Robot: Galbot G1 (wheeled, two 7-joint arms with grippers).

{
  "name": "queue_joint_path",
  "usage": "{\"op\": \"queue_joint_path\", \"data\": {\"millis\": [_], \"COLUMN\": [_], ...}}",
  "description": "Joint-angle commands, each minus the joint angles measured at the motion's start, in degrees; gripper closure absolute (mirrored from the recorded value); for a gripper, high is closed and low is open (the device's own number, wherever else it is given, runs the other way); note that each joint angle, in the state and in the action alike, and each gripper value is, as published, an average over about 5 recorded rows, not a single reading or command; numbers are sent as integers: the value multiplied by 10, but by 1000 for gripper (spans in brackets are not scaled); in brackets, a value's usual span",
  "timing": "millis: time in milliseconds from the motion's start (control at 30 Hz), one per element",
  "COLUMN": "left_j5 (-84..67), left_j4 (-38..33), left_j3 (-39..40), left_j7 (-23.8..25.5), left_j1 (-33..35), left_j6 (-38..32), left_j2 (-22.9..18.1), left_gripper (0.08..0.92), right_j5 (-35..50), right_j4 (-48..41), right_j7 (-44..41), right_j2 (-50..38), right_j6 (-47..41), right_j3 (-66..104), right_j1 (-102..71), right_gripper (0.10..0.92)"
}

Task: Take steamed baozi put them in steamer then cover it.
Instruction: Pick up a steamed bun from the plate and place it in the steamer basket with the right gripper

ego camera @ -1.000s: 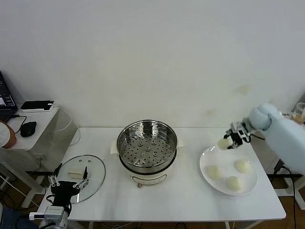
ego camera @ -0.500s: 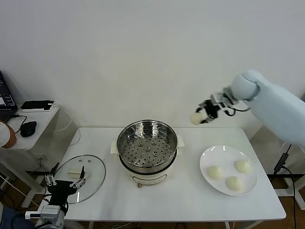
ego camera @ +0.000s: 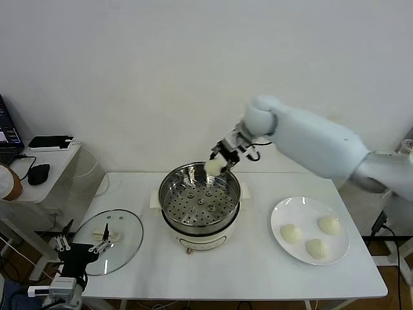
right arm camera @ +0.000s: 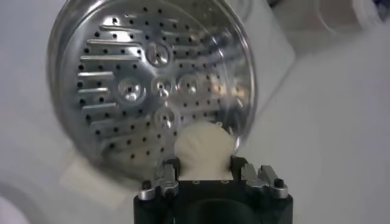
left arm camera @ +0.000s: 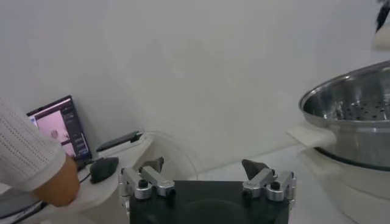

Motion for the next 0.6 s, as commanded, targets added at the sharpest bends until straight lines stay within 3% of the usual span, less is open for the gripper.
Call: {"op": "queue_joint_path", "data": {"millis": [33, 600], "left_j5": [1, 1], "left_j4": [-3, -11], "left_j3": [-1, -3], "left_j7": [0, -5], "left_j1": [0, 6], "left_j6": [0, 0], "left_j2": [-7, -25], "left_gripper": [177, 177], "right_j5": [-99, -226], "right_j4": [-96, -190], "right_j7": [38, 79], "right_j2": [93, 137], "right_j6": [106, 217], "right_j3": [-35, 4], "right_j1": [-12, -59], "right_gripper": [499, 494]}}
